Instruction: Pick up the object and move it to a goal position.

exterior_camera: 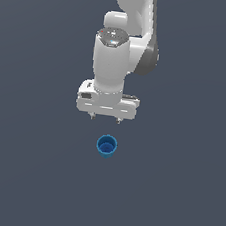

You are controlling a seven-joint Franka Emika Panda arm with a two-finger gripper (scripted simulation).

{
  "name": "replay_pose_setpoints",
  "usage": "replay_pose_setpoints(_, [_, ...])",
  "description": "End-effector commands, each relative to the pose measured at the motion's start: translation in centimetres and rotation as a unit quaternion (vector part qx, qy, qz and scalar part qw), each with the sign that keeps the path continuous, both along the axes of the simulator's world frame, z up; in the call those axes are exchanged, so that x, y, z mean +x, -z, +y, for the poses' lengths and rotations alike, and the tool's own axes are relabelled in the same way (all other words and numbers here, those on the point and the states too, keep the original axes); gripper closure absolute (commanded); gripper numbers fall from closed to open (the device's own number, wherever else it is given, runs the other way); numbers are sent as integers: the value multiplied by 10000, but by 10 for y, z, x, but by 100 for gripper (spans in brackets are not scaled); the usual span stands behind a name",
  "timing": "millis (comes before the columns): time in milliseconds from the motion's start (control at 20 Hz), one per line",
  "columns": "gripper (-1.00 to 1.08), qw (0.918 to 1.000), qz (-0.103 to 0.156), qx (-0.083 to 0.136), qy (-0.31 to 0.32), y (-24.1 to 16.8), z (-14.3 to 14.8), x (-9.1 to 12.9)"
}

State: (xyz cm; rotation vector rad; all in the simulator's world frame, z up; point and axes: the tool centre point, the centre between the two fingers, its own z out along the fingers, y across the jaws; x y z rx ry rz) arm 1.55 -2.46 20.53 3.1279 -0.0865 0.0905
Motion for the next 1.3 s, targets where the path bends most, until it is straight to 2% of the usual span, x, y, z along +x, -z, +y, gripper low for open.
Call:
replay_pose_setpoints(0, [-20, 10000, 0, 0, 0, 0, 0, 0])
replay_pose_setpoints(400, [-20, 9998, -18, 19, -213, -2, 20, 1])
replay_pose_setpoints(850, [-20, 9992, -9, 35, -396, 2, 19, 1])
replay_pose_setpoints(1250, [-20, 9953, 9, 92, -964, 13, 19, 1])
